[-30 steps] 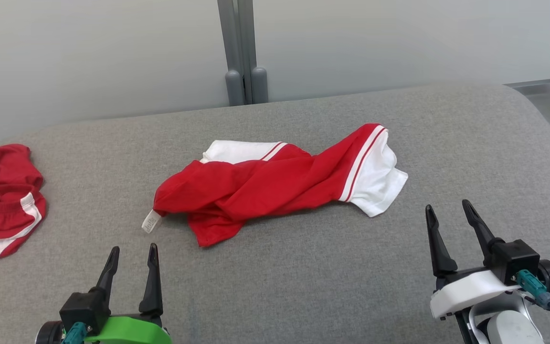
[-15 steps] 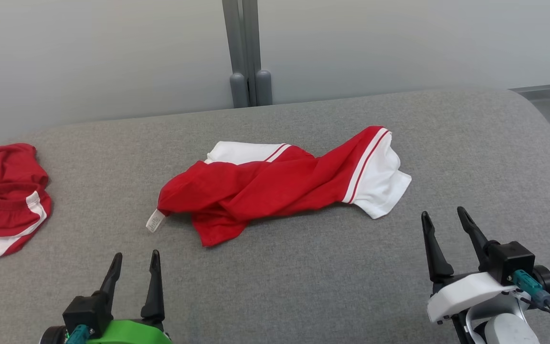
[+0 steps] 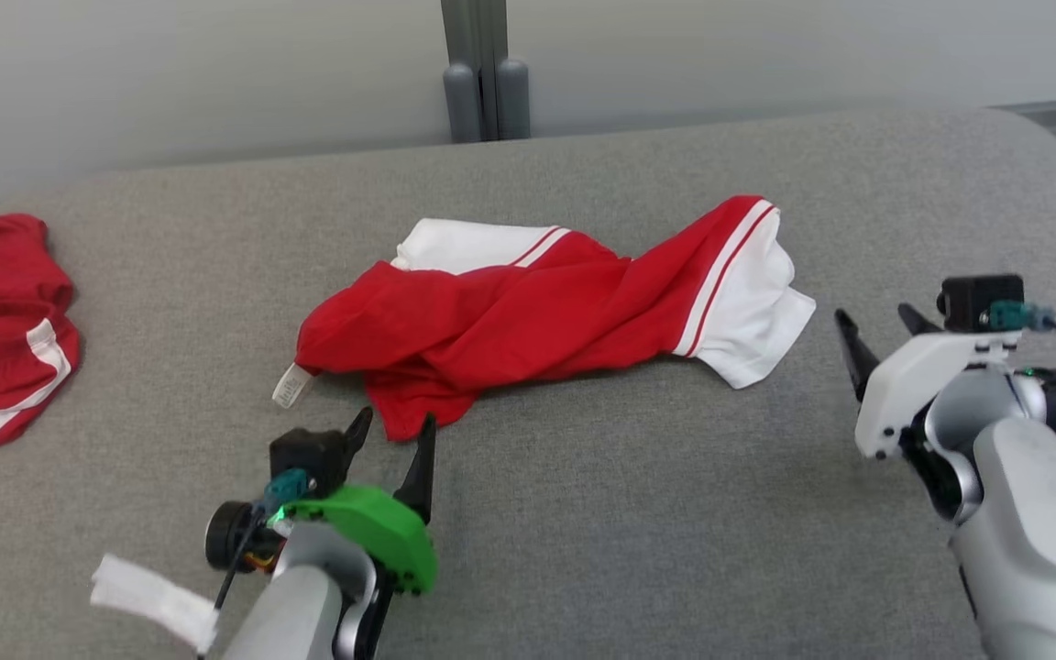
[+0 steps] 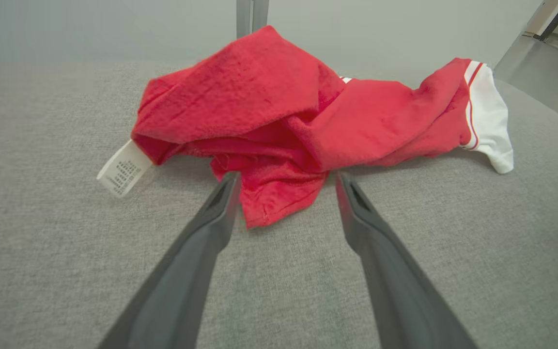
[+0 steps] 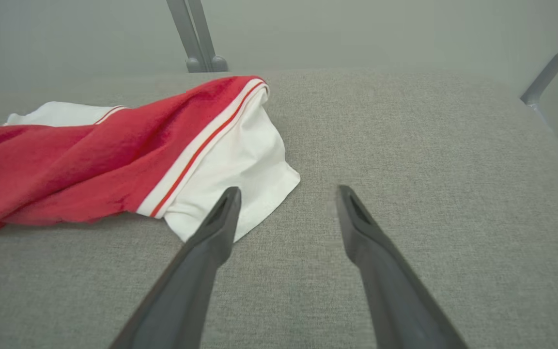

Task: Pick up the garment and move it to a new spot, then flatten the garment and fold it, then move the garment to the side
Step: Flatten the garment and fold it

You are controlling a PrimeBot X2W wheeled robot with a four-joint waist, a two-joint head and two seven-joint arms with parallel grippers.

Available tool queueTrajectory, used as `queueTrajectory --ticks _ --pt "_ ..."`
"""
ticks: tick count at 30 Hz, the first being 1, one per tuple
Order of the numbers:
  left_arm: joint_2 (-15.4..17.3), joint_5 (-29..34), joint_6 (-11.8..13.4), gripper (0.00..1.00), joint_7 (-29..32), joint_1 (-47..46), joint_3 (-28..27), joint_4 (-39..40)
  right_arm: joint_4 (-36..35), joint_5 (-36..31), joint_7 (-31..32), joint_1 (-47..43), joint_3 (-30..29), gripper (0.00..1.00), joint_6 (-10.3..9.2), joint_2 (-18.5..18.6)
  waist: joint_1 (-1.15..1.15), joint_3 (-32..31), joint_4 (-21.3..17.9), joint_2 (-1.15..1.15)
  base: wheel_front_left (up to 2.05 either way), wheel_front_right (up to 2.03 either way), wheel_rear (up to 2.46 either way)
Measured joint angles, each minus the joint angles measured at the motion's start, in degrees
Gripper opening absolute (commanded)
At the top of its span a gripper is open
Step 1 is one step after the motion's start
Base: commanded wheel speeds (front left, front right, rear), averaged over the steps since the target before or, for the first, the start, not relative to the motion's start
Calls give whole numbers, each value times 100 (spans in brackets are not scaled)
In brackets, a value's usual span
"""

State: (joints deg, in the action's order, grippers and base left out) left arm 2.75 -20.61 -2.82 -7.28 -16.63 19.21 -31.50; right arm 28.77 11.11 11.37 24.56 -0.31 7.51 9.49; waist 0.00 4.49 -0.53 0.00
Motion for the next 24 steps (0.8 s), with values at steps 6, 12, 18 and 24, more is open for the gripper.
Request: queueTrajectory --ticks 6,12,18,24 --pt "-1 -520 514 100 492 -808 613 -436 788 21 108 999 124 100 1 231 0 494 95 0 0 0 0" --pt "0 -829 1022 100 621 -1118 988 -761 1503 -105 46 1588 434 100 1 419 0 920 239 0 0 0 0" --pt "-3 -1092 1212 100 547 -1314 1239 -824 2154 -10 26 1916 744 100 1 472 0 1217 397 0 0 0 0" --pt "-34 -1281 1315 100 437 -1426 1418 -848 2614 211 -60 2141 934 100 3 576 0 1407 563 0 0 0 0"
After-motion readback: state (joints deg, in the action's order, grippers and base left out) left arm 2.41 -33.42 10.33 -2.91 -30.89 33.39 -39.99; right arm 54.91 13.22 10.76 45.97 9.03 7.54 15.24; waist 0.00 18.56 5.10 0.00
